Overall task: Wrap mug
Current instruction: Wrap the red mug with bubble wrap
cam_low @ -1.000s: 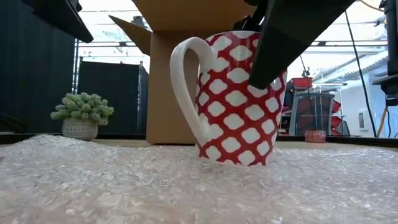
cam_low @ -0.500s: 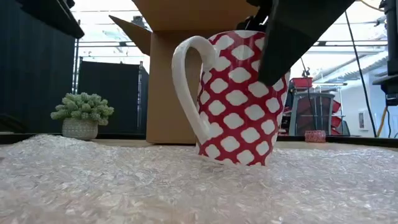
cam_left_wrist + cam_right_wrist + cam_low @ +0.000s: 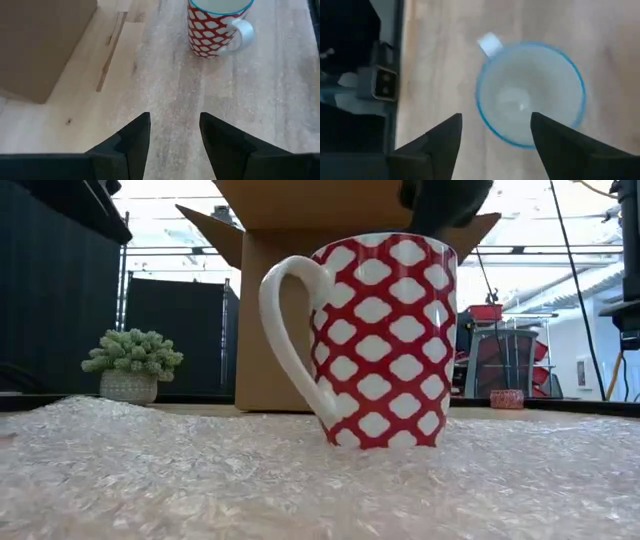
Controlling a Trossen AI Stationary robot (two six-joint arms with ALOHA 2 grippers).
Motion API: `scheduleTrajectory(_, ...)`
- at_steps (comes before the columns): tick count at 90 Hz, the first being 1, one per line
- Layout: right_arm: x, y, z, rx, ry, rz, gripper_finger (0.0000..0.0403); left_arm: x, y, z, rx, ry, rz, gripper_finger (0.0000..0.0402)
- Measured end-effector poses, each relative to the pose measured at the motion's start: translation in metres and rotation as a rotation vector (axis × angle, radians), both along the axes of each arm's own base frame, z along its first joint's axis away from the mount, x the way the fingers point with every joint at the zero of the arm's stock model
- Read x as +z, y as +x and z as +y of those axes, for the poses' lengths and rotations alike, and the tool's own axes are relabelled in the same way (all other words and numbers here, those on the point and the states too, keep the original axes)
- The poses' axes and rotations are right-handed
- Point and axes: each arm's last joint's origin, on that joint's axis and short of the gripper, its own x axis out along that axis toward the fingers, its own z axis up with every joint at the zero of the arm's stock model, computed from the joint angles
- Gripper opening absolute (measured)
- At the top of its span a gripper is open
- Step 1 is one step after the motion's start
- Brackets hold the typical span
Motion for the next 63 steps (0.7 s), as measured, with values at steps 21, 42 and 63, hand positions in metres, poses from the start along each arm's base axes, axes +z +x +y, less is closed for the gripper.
scheduleTrajectory(21, 0.018, -0.045, 0.02, -0.111, -0.024, 0.091, 0.0222, 0.002, 0.002, -0.001, -0.037, -0.014, -0.005, 0.0161)
scheduleTrajectory(42, -0.018, -0.092, 0.048, -0.286, -0.075, 0.208, 0.0222, 0.005, 0.009, -0.001, -0.075, -0.078, -0.014, 0.0161)
scheduleTrajectory(63, -0.079, -0.14, 0.05, -0.382, -0.167, 0.312, 0.0212, 0.01, 0.018, 0.0, -0.061, -0.126, -0.084, 0.0161)
